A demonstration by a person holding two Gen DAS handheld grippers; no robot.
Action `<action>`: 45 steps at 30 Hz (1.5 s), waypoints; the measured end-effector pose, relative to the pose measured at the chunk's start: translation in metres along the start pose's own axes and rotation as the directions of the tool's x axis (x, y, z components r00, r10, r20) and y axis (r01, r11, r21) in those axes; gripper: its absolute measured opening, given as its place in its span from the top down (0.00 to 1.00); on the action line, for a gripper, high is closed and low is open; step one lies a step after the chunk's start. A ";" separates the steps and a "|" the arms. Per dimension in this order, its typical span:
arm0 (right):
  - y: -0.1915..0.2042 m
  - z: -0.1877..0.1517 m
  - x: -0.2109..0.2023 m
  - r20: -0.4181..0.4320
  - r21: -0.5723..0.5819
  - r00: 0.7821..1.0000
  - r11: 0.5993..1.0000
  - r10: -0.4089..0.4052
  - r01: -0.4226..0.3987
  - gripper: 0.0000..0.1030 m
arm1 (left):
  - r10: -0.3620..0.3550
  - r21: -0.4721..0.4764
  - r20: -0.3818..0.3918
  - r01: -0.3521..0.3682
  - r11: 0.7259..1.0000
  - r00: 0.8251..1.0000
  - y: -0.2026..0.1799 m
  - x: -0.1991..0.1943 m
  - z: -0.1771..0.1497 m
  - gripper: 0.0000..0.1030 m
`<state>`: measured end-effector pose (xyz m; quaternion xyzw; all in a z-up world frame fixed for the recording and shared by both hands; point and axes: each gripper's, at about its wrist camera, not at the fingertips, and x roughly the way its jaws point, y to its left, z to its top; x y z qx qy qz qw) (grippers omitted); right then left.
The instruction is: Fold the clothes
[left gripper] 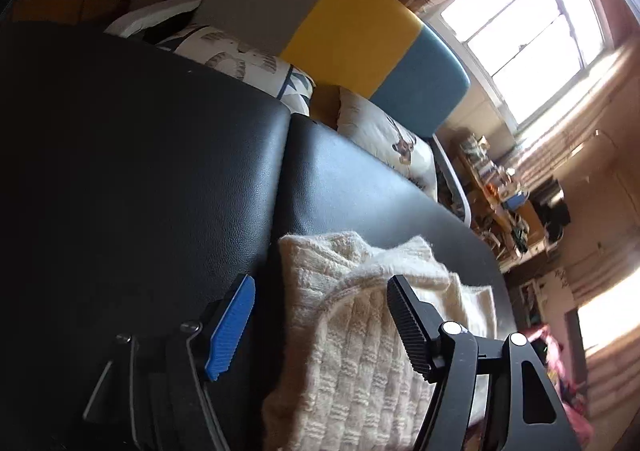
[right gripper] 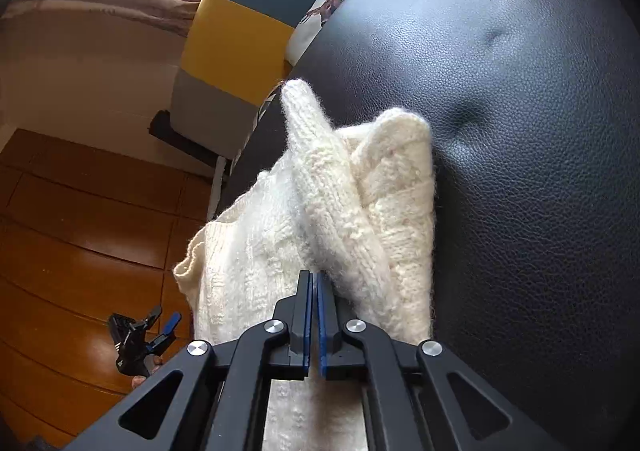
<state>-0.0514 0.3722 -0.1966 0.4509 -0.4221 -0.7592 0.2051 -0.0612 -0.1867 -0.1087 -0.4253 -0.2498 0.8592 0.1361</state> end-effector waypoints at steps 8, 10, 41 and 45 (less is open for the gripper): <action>0.017 -0.008 0.008 -0.013 -0.042 0.998 0.998 -0.054 0.053 0.86 | -0.066 0.077 -0.152 0.078 0.994 0.986 -0.009 0.047 -0.014 0.35; 0.014 -0.013 0.003 -0.013 -0.031 0.999 0.998 -0.046 0.046 0.86 | -0.087 0.059 -0.165 0.098 0.993 0.982 -0.008 0.053 -0.015 0.46; 0.010 -0.019 -0.022 -0.023 -0.103 0.998 0.993 -0.056 0.054 0.86 | 0.246 0.474 -0.318 -0.072 0.878 0.916 -0.152 0.141 0.014 0.48; 0.022 -0.016 -0.014 -0.038 -0.143 0.994 0.985 -0.100 0.094 0.86 | 0.283 0.519 -0.371 -0.055 0.853 0.885 -0.149 0.160 0.011 0.59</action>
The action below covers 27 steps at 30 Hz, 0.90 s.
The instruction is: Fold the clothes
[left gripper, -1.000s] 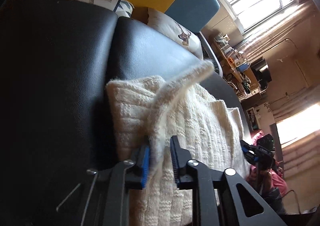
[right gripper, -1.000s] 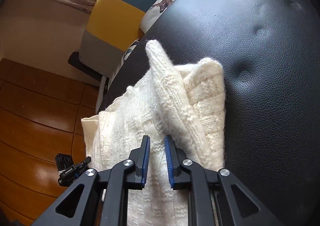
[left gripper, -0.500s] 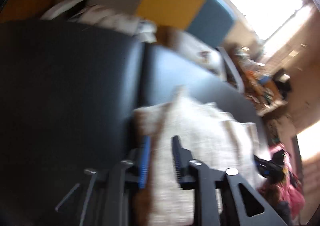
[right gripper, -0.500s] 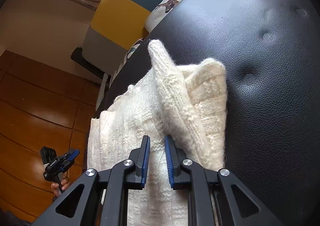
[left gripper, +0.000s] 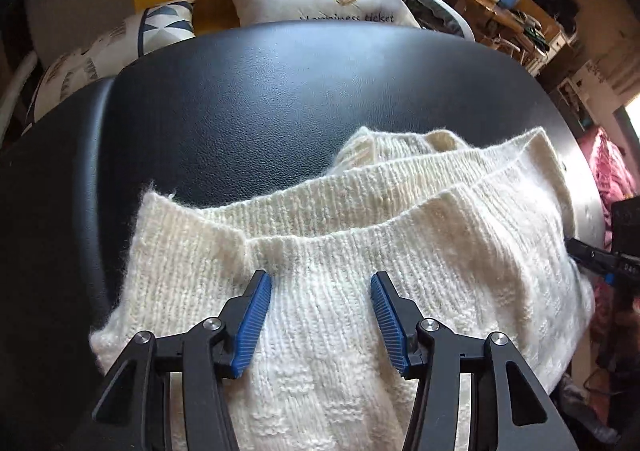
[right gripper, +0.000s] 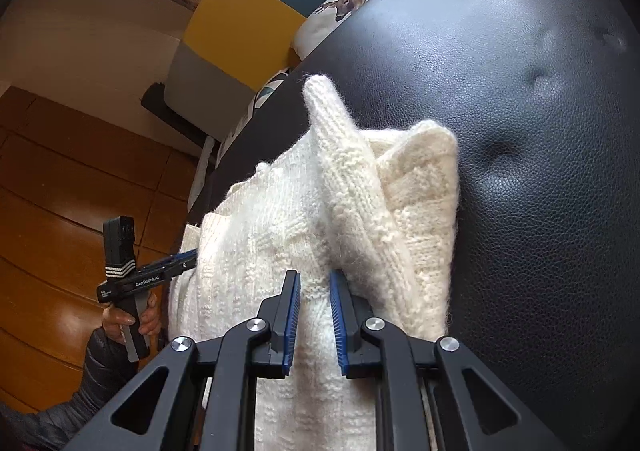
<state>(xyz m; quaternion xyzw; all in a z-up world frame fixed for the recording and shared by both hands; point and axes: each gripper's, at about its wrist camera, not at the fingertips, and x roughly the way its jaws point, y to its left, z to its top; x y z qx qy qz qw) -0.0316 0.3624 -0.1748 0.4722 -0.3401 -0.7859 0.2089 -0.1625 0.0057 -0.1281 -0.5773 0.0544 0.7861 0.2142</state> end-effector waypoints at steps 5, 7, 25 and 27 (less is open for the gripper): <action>0.044 -0.001 -0.003 0.016 -0.229 0.976 0.949 -0.219 0.217 0.82 | 0.008 -0.047 0.172 0.001 0.999 0.985 -0.005 -0.026 -0.002 0.94; 0.054 -0.004 0.002 0.034 -0.296 0.962 0.917 -0.269 0.267 0.78 | -0.004 -0.119 0.259 0.036 0.992 0.966 0.005 -0.034 0.002 0.94; 0.121 0.037 0.060 0.003 -0.485 0.954 0.834 -0.298 0.262 0.74 | 0.008 -0.159 0.288 0.040 0.986 0.958 0.014 0.021 -0.001 0.89; 0.124 0.038 0.069 0.017 -0.508 0.946 0.812 -0.324 0.287 0.74 | 0.004 -0.157 0.287 0.043 0.987 0.958 0.012 0.020 -0.003 0.89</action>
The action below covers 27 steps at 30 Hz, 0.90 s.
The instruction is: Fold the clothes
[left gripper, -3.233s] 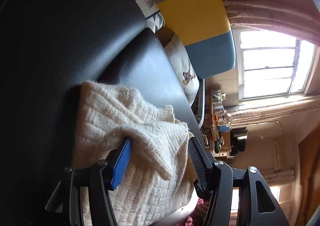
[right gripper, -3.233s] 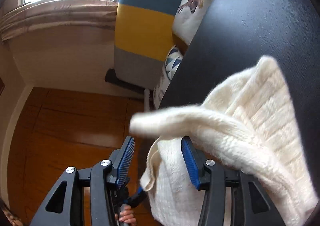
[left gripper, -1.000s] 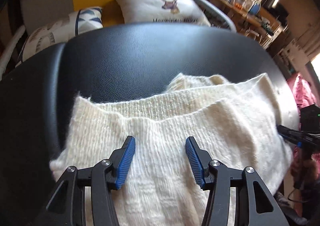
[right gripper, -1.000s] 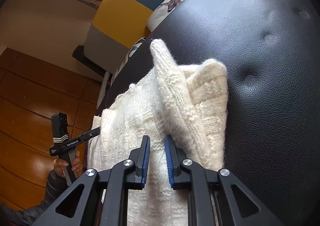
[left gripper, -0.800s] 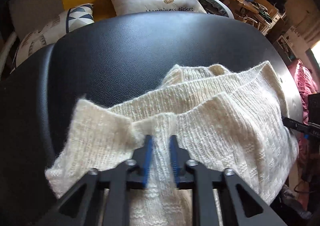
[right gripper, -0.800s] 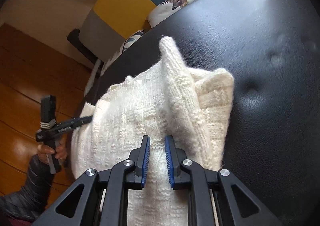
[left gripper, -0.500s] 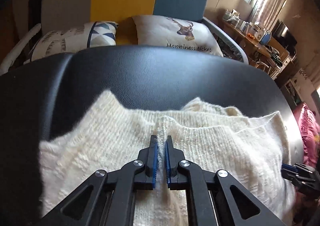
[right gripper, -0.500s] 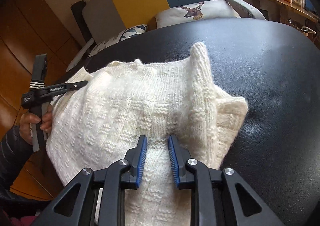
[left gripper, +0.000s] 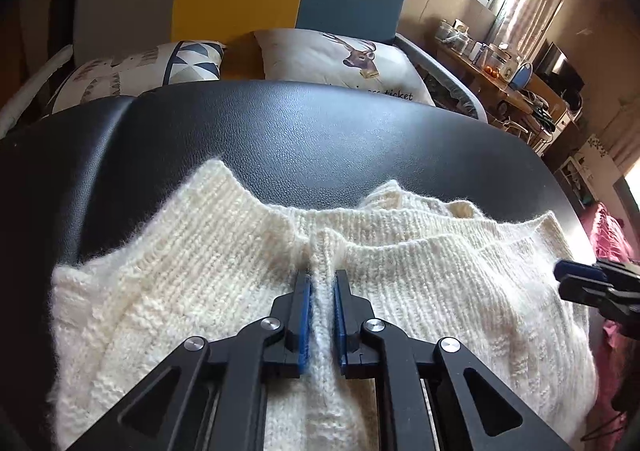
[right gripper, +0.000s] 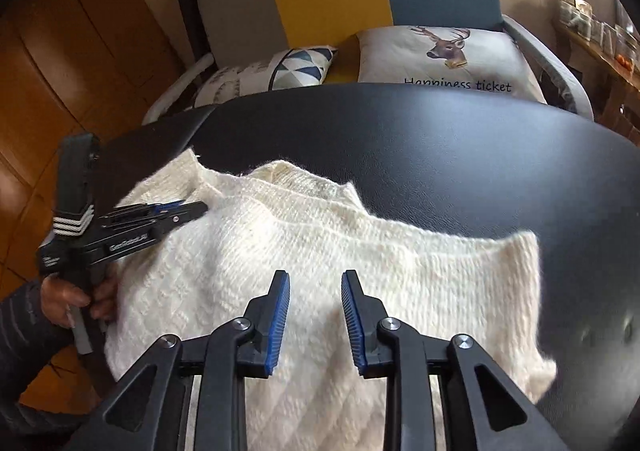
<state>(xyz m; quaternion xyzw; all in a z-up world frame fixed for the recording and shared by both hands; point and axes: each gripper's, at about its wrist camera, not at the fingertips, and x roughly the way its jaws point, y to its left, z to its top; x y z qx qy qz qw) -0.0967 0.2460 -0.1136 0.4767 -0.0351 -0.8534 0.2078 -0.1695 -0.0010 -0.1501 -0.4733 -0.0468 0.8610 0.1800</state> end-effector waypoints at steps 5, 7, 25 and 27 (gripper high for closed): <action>0.010 0.010 0.019 0.000 -0.067 0.997 0.995 -0.076 0.076 0.72 | -0.018 -0.013 -0.004 0.018 1.000 1.000 0.000 -0.004 -0.006 0.89; 0.014 0.013 0.027 0.002 -0.094 0.994 0.990 -0.106 0.106 0.78 | -0.020 -0.025 0.001 0.020 0.999 1.000 0.000 -0.006 -0.010 0.90; -0.015 0.015 0.057 0.024 -0.038 0.987 0.986 -0.162 0.163 0.90 | -0.101 -0.133 0.083 0.112 0.985 0.991 0.010 -0.012 -0.019 0.84; -0.026 0.007 0.037 0.041 0.026 0.998 0.998 -0.057 0.056 0.84 | -0.106 -0.142 0.083 0.117 0.983 0.991 0.010 -0.014 -0.022 0.84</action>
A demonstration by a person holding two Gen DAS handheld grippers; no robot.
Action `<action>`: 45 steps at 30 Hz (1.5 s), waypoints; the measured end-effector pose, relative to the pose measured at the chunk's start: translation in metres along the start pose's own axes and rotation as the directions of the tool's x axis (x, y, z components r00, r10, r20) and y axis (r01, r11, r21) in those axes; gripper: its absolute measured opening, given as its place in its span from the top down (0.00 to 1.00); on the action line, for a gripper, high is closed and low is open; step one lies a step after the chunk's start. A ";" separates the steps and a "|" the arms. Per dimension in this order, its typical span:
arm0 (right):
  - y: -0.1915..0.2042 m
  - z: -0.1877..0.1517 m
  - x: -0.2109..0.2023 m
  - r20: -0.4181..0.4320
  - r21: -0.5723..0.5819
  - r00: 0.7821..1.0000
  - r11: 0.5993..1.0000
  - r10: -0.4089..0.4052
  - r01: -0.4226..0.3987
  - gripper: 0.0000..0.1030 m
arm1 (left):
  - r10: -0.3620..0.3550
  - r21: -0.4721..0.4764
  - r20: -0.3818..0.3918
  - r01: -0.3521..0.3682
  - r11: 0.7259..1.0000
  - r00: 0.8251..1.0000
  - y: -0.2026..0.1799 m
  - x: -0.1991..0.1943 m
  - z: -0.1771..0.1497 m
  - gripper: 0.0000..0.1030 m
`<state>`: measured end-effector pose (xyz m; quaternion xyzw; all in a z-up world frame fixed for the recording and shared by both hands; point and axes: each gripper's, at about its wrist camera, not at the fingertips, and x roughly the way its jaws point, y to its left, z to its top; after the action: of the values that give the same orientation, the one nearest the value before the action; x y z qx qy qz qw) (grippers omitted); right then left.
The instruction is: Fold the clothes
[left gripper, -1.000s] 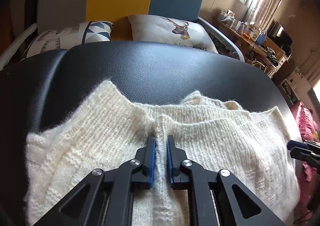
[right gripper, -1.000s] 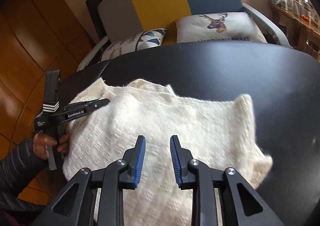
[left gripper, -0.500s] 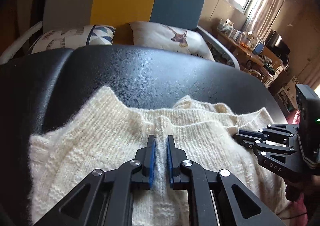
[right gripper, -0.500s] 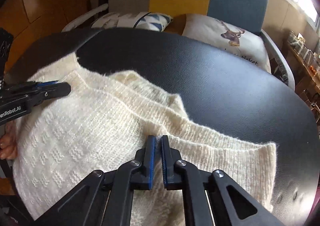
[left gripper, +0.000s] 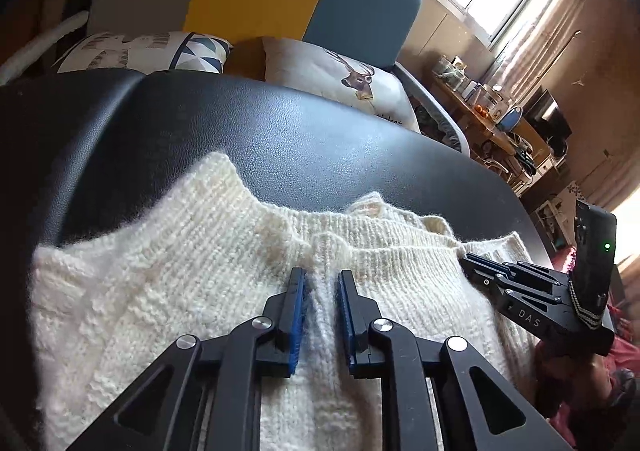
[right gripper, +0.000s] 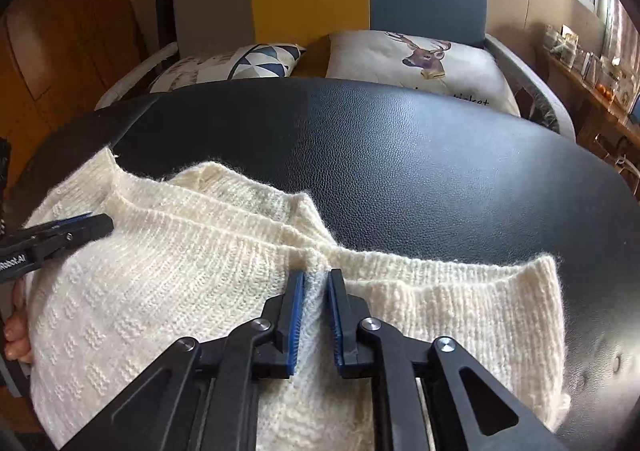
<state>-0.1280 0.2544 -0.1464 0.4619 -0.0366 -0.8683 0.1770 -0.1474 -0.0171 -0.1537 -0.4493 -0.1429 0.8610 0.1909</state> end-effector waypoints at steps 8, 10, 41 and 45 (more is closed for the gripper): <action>-0.069 -0.057 -0.092 0.071 0.243 0.926 0.894 0.371 -0.377 0.75 | 0.014 -0.007 0.001 -0.014 1.000 1.000 0.005 -0.029 -0.031 0.84; -0.095 -0.085 -0.117 0.065 0.296 0.899 0.852 0.433 -0.432 0.72 | 0.028 -0.024 -0.017 -0.029 0.999 0.999 0.011 -0.034 -0.027 0.84; -0.108 -0.153 -0.096 -0.091 0.342 0.662 0.648 0.744 -0.681 0.60 | -0.056 0.393 -0.266 0.161 0.905 0.962 -0.209 0.032 -0.070 0.47; -0.127 -0.167 -0.101 -0.056 0.393 0.669 0.632 0.741 -0.668 0.58 | -0.054 0.430 -0.264 0.167 0.887 0.963 -0.210 0.031 -0.072 0.47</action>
<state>0.0247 0.4238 -0.1904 0.5230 -0.3448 -0.6540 0.4240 -0.0613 0.1883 -0.1282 -0.4869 0.0585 0.7962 0.3545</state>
